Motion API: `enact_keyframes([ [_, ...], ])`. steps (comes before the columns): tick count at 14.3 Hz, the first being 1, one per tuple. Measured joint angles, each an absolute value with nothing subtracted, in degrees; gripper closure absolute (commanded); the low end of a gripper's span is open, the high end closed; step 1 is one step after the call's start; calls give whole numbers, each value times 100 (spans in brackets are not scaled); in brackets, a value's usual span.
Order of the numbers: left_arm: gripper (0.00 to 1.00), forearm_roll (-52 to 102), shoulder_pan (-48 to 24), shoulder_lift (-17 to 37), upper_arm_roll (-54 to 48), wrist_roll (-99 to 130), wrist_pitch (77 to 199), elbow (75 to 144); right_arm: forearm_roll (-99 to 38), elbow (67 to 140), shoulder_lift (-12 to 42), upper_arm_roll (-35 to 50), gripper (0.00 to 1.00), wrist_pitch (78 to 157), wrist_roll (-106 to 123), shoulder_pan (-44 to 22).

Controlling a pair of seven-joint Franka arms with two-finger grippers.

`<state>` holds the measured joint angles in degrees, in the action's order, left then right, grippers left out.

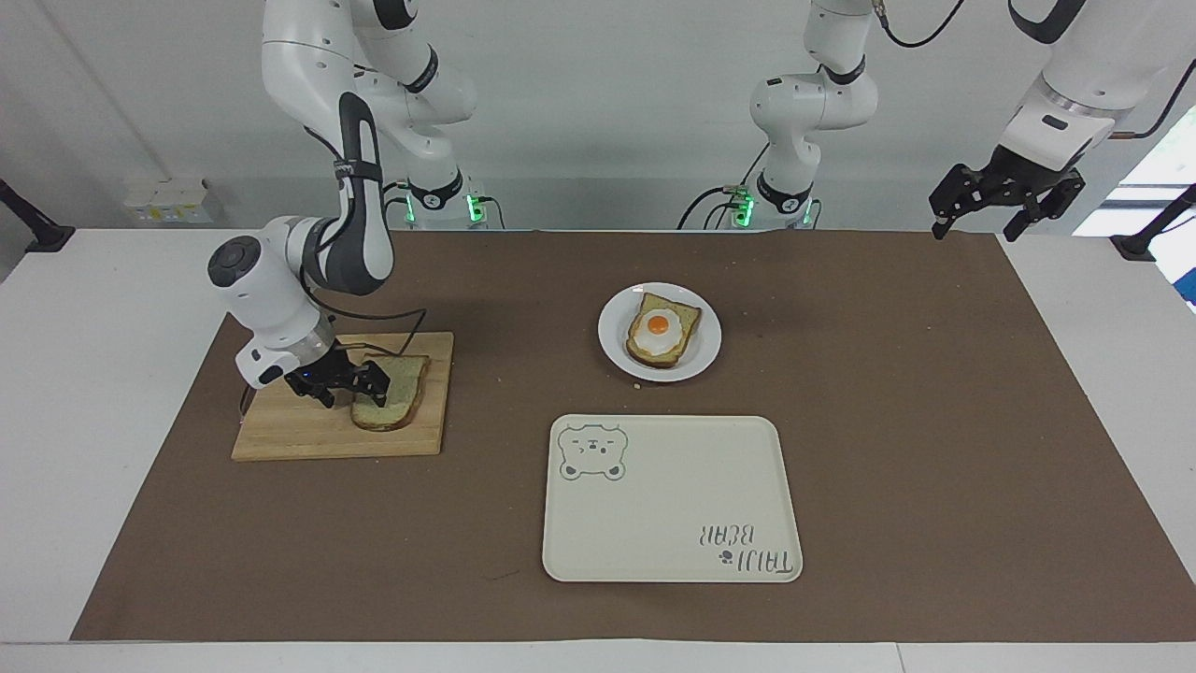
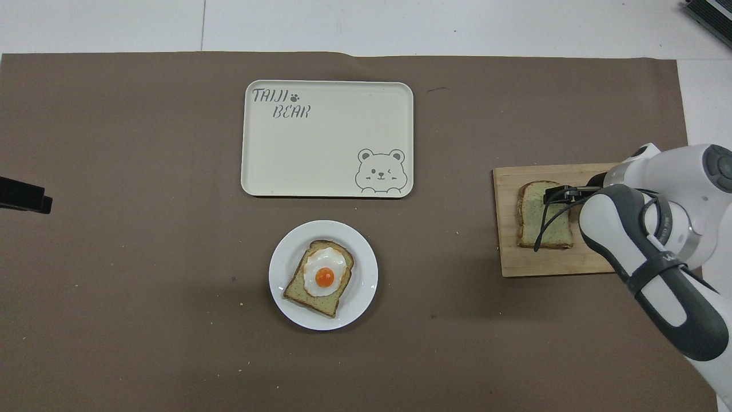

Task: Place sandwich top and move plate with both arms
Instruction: 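Close the right gripper on the bread slice and lift it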

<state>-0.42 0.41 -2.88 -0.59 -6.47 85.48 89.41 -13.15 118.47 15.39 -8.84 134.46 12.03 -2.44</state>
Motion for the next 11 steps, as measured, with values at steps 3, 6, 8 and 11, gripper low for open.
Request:
enact_keyframes([
  [3, 0, -42, 41, -288, -59, -647, 8548, 8941, -1388, 11846, 1528, -854, 100, 13446, 1206, -267],
  [6, 0, -42, 41, -288, -59, -647, 8548, 8941, -1438, 11848, 1501, -840, 100, 13445, 1206, -269],
  [8, 0, -42, 41, -288, -59, -647, 8548, 8941, -1440, 11848, 1501, -841, 100, 13445, 1206, -269],
  [11, 0, -42, 41, -288, -59, -647, 8548, 8941, -1440, 11848, 1501, -843, 100, 13445, 1205, -269],
])
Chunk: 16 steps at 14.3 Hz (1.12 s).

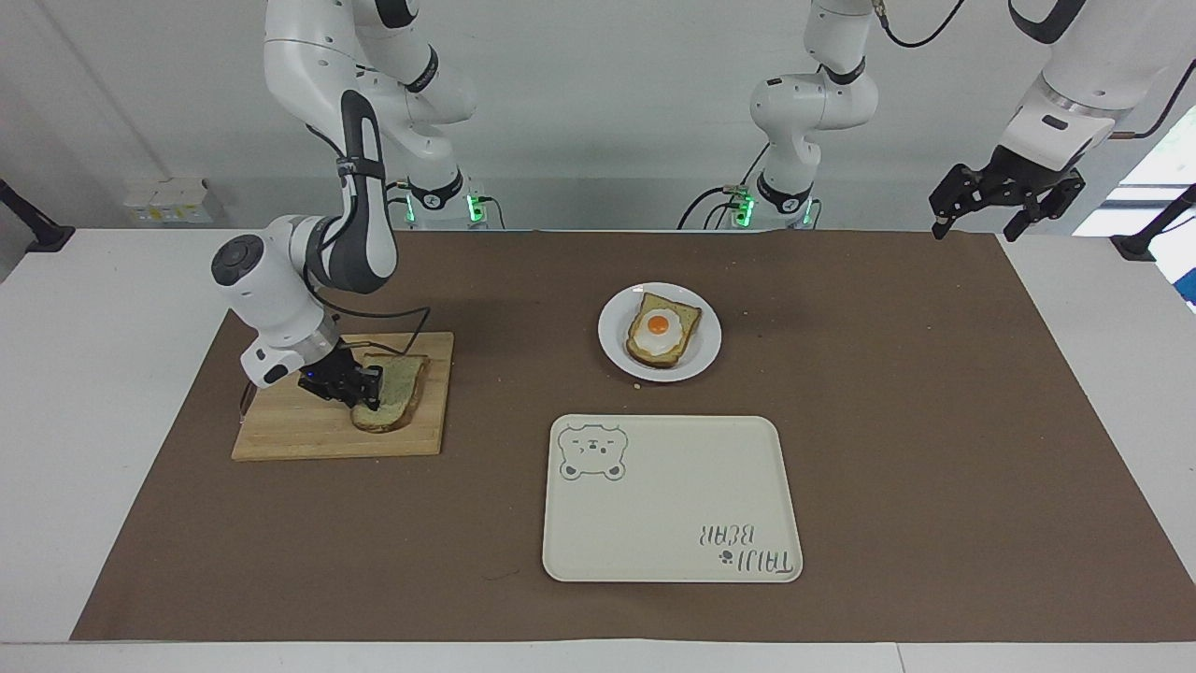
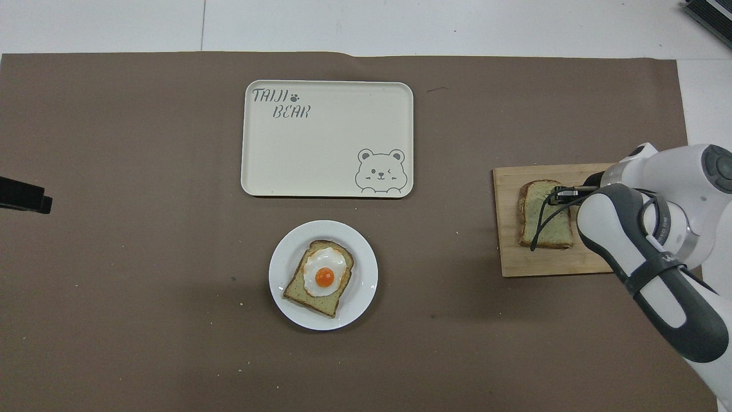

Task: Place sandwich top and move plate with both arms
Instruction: 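Close the right gripper on the bread slice and lift it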

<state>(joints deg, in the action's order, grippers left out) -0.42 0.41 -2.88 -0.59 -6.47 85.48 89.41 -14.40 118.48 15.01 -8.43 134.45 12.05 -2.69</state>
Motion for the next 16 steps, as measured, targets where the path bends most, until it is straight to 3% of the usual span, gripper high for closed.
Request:
enact_keyframes([
  [11, 0, -42, 41, -288, -59, -647, 8548, 8941, -1452, 11810, 1467, -834, 100, 13348, 1202, -270],
  [16, 0, -42, 41, -288, -59, -647, 8548, 8941, -1450, 11312, 1290, -895, 100, 12381, 1204, -253],
])
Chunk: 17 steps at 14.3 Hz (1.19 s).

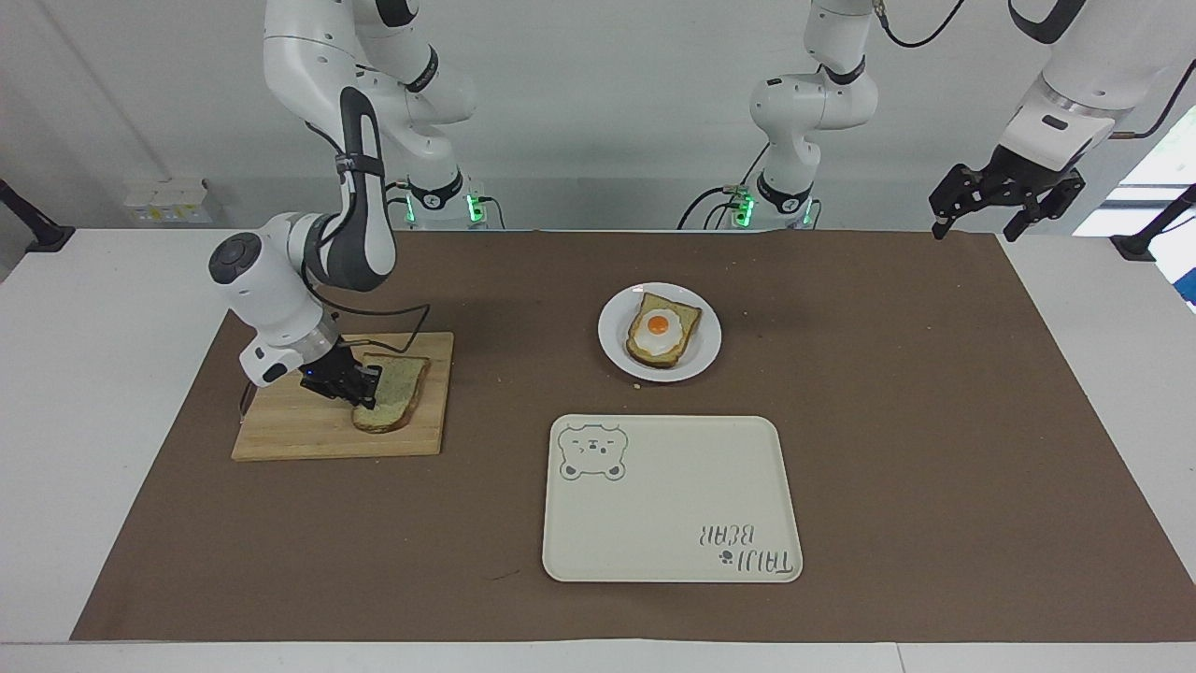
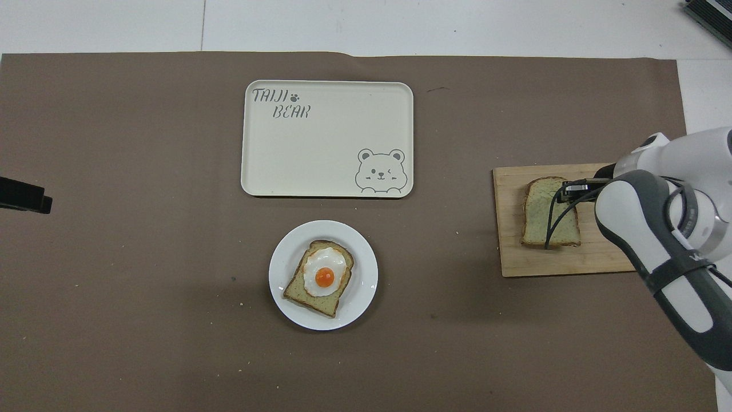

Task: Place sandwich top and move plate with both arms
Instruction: 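Close the right gripper on the bread slice and lift it, then carry the bread slice with the right gripper over the egg toast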

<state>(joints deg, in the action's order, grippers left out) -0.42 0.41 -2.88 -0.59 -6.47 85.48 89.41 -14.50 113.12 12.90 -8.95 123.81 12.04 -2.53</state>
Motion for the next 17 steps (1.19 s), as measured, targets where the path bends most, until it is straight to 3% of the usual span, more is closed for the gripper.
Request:
enact_keyframes([
  [8, 0, -42, 41, -288, -59, -647, 8548, 8941, -1474, 10519, 892, -839, 100, 10519, 1160, -284],
  [17, 0, -42, 41, -288, -59, -647, 8548, 8941, -1742, 10459, 918, -702, 100, 10717, -801, -2004],
])
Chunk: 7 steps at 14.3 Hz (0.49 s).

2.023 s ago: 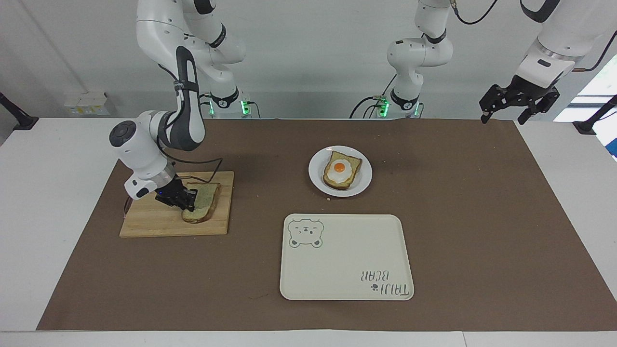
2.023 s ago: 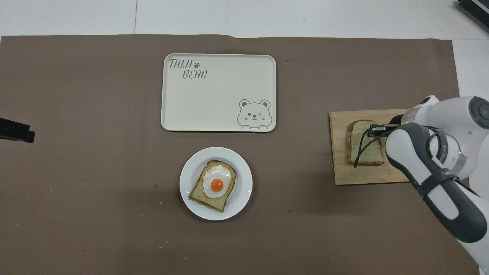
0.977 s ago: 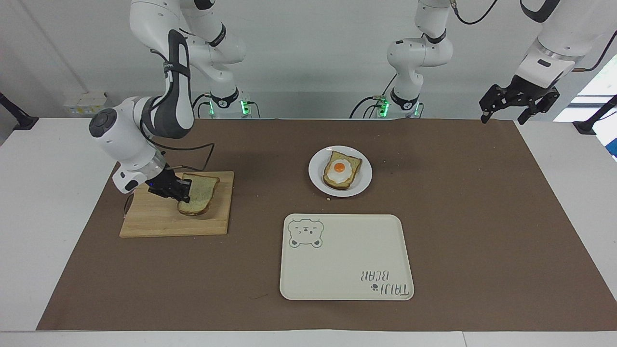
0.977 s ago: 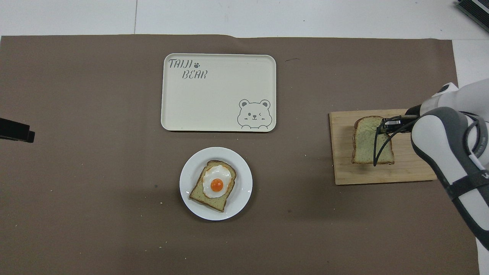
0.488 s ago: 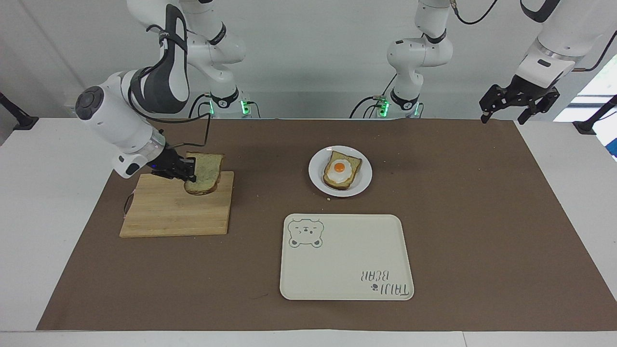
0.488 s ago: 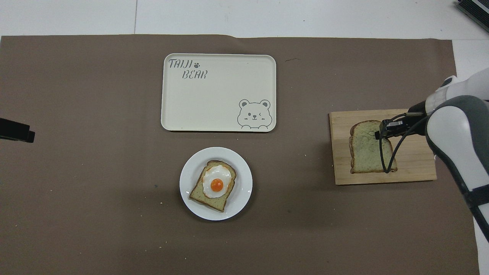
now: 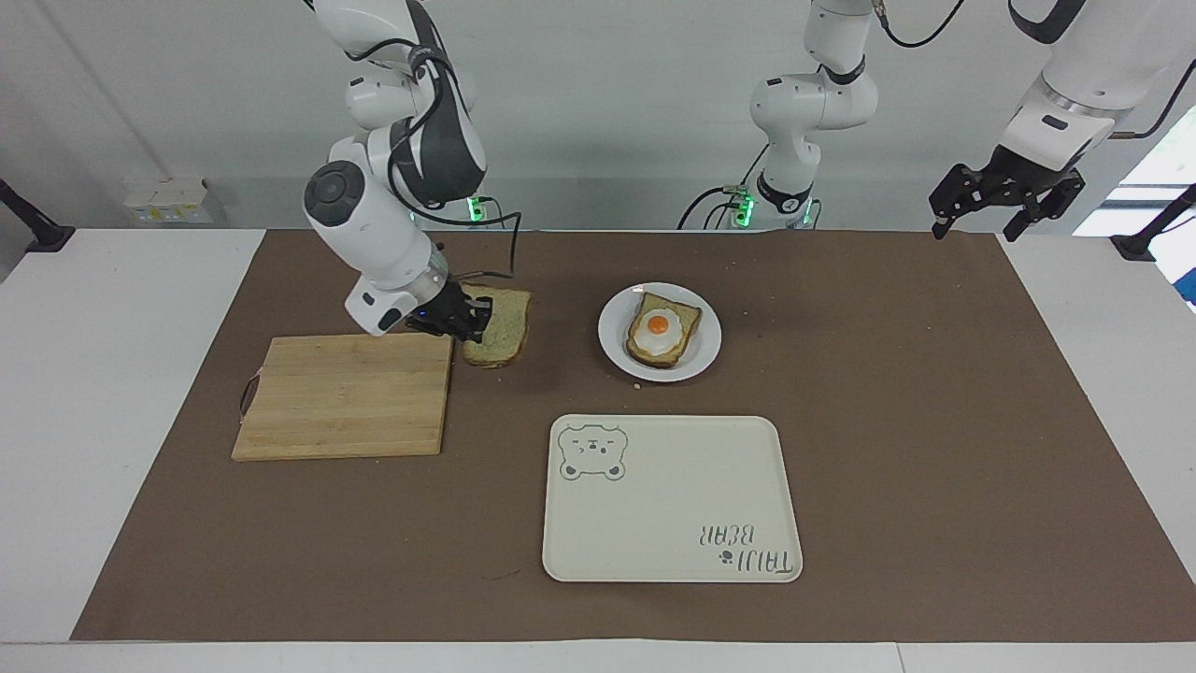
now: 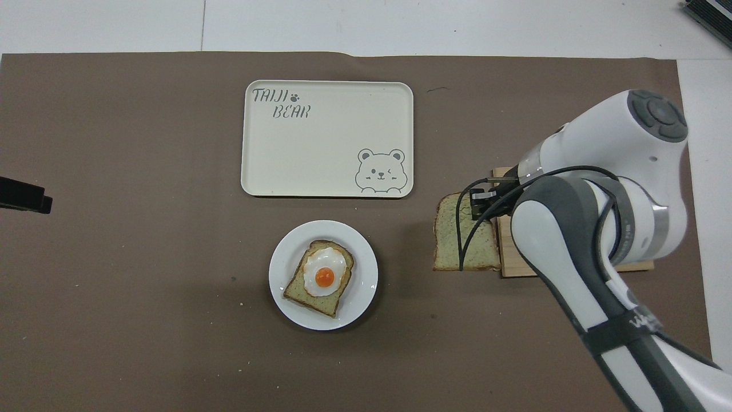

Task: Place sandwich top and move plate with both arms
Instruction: 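Carry the bread slice with the right gripper over the egg toast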

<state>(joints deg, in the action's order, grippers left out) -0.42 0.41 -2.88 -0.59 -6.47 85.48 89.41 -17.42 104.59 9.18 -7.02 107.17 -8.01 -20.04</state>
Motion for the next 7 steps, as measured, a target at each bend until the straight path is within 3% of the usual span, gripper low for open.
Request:
enact_keyframes([
  [7, 0, -42, 41, -288, -59, -647, 8548, 8941, -2163, 10465, 1172, -700, 100, 11412, -1546, -3144],
])
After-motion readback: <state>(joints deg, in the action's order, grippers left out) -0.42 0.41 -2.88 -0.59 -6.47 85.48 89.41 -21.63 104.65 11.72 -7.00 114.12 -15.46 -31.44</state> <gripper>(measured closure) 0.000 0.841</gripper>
